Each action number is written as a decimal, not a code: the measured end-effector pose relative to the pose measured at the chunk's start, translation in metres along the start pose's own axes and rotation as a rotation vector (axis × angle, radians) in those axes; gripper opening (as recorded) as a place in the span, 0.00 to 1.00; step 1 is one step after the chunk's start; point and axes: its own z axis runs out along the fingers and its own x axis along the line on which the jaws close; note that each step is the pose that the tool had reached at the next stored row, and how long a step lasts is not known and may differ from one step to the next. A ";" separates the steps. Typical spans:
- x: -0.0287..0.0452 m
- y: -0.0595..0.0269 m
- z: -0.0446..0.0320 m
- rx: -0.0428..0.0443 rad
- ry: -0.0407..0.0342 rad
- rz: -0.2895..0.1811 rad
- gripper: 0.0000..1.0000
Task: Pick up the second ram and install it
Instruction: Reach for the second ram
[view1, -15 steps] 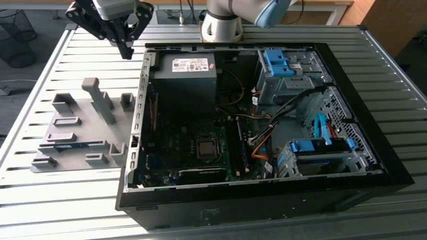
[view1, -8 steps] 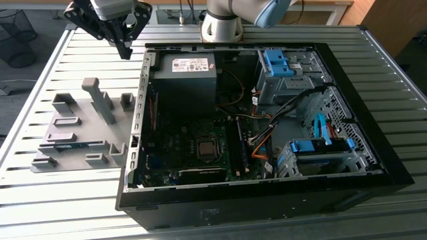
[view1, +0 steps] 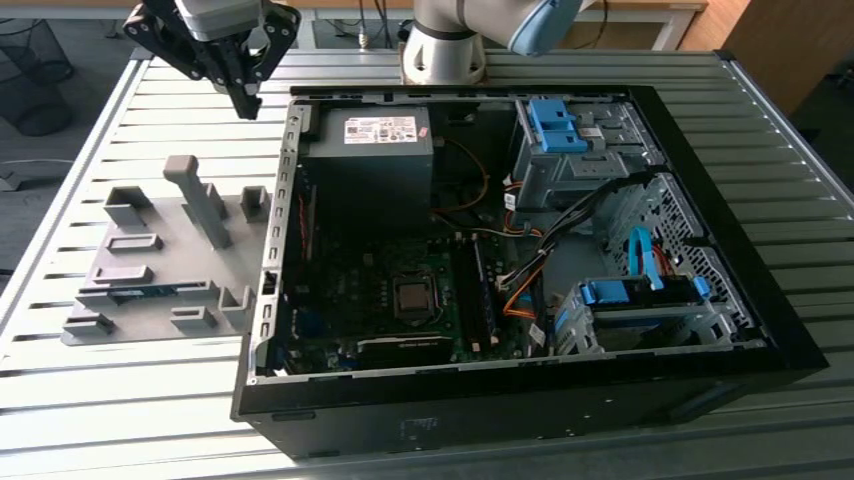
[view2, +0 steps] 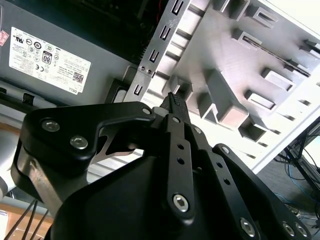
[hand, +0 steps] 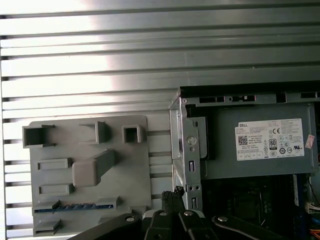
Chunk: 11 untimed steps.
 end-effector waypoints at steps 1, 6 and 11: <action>0.0007 -0.0001 0.0000 -0.0001 -0.0001 0.000 0.11; 0.0024 -0.0002 0.0001 0.0000 -0.0001 0.000 0.11; 0.0045 -0.0004 0.0002 -0.0001 0.0000 0.000 0.11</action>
